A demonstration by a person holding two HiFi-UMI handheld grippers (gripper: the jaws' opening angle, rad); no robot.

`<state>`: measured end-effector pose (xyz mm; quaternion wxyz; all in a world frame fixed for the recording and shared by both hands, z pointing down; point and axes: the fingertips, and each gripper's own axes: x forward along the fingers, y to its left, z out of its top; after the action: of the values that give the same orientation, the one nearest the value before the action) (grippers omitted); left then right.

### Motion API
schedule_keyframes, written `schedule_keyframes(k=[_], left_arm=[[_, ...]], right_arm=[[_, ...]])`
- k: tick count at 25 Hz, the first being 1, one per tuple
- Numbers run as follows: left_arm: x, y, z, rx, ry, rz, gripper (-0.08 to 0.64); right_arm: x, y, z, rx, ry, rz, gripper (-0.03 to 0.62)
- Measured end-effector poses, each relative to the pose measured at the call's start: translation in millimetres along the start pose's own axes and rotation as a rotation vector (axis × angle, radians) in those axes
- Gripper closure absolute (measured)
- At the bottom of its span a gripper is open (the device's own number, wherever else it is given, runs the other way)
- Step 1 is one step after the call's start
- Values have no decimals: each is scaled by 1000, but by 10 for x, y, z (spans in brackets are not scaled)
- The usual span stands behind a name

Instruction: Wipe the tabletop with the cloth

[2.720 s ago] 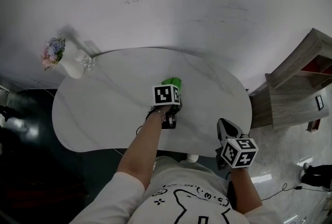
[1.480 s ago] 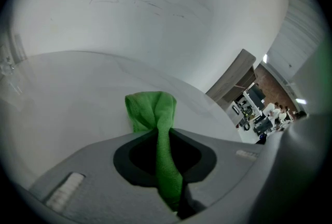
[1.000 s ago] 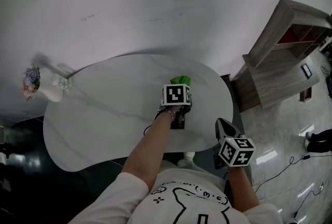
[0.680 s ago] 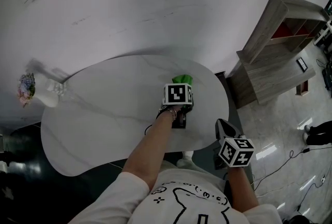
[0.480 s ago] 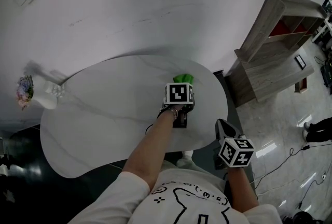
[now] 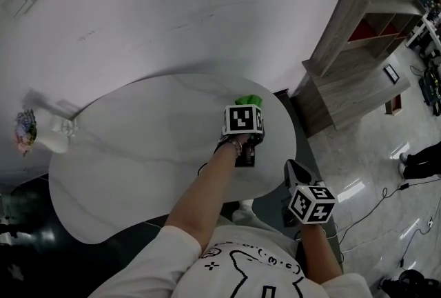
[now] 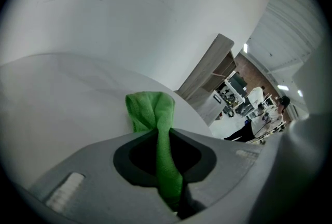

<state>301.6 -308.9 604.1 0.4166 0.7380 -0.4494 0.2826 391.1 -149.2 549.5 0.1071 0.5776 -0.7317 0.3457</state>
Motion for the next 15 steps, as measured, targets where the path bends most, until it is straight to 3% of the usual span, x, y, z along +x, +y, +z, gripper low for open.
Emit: schedule_keyframes(k=[4, 11, 15], left_arm=[[86, -162, 10, -152, -9, -75, 506], [207, -500, -27, -324, -19, -255, 506], [213, -678, -80, -413, 6, -425, 506]], right_arm=[[-6, 6, -16, -3, 2, -3, 598], [5, 21, -42, -5, 13, -1, 598], [27, 70, -47, -6, 16, 4, 598]])
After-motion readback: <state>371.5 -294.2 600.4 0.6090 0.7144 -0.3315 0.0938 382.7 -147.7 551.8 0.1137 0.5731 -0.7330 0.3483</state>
